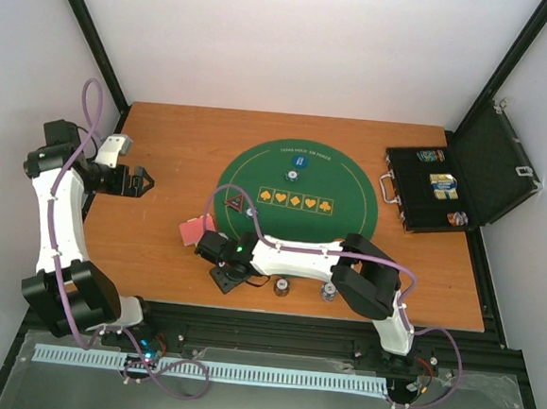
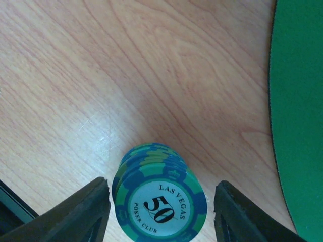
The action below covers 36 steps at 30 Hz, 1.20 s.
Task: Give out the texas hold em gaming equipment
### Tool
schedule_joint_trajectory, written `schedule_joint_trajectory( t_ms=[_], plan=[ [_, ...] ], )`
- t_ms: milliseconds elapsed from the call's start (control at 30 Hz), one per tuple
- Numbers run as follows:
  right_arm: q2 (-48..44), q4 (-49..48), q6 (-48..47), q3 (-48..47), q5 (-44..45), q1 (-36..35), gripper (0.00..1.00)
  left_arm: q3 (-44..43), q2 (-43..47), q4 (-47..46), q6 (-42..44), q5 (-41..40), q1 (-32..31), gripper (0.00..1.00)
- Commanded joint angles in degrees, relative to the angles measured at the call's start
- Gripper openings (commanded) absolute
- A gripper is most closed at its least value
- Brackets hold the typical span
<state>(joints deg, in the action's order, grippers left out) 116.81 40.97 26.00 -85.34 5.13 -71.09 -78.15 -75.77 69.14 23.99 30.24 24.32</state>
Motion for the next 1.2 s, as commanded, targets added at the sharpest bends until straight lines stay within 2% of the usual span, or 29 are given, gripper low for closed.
schedule_joint_trajectory(
  t_ms=[0,333,467,600,833,933,1033,1167],
  plan=[
    [1.3,-1.5,0.5,0.0,-0.1,-0.6,0.56,-1.1,1.3,1.5,0.3,0.5,-0.1,1.0],
    [1.7,-1.3,0.2,-0.6,0.6,-0.6,0.43,-1.8,1.1,1.4,0.3,0.6,-0.1,1.0],
    [1.0,-0.5,0.0,-1.6,1.0,-0.8,0.42,-1.6,1.0,1.3,0.4,0.5,-0.1,1.0],
    [0.6,0.5,-0.3,-2.8,1.6,-1.1,0.34,-1.6,1.1,1.4,0.3,0.7,-0.1,1.0],
    [-2.0,3.1,-1.2,-5.1,2.2,-1.3,0.33,-1.4,1.1,1.4,0.4,0.8,-0.1,1.0],
    [-3.9,4.3,-1.6,-5.6,3.7,-1.2,0.29,-1.7,0.9,1.5,0.3,1.2,-0.1,1.0],
    [-5.4,6.2,-2.1,-6.0,5.3,0.4,0.28,-1.7,0.8,1.6,0.3,1.3,-0.1,1.0],
    [-8.4,7.1,-4.7,-5.5,6.1,6.3,0.29,-1.4,0.8,1.5,0.4,1.3,-0.1,1.0]
  ],
)
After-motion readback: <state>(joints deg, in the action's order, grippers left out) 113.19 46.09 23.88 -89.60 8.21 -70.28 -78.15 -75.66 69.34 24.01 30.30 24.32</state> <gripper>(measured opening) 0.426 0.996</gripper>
